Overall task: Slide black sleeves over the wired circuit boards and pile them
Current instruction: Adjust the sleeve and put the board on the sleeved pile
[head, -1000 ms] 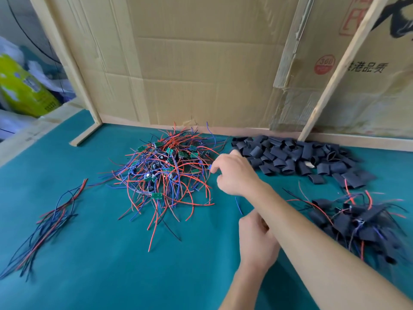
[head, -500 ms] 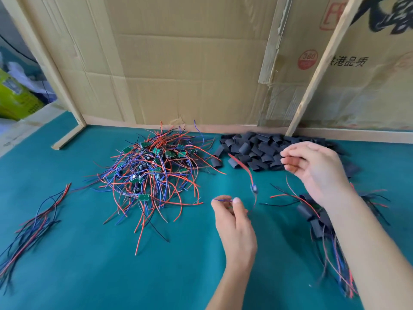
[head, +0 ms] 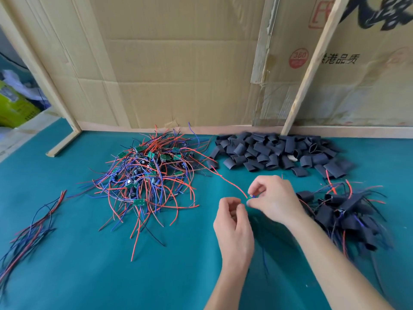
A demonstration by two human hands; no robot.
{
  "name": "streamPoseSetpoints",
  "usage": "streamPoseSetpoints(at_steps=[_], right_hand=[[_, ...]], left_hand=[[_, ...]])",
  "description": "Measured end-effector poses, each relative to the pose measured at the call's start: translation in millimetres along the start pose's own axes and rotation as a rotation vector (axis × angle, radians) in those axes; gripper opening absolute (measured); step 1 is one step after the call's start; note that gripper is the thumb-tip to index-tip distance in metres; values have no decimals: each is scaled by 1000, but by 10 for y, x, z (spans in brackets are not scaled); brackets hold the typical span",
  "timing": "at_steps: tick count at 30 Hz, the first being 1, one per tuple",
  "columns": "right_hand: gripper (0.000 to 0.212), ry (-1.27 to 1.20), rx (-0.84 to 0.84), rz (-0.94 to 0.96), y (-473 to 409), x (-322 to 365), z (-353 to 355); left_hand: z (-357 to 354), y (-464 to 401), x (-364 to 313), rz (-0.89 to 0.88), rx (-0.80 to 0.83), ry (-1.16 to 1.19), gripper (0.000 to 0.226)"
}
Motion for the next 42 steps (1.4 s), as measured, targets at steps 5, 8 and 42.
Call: streamPoseSetpoints(at_steps=[5,8,42], right_hand=[[25,-168,-8,144,216,224,172],[29,-327,277,177,370,318,-46],[18,-1026,16,-65,393,-113,-178]], left_hand=[[-123,22,-59,9,160,51,29],[-75,0,-57,-7,139,7,36],[-180,29,-28,-27,199,-21,35]])
Point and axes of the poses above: each hand's wrist, its own y-axis away from the middle knuckle, its own z-axis out of the back of the hand, x = y × z, the point moved 8 cm from there along -y, towards the middle knuckle, and after that the axes turned 4 degrees about -x, right-handed, at the moved point
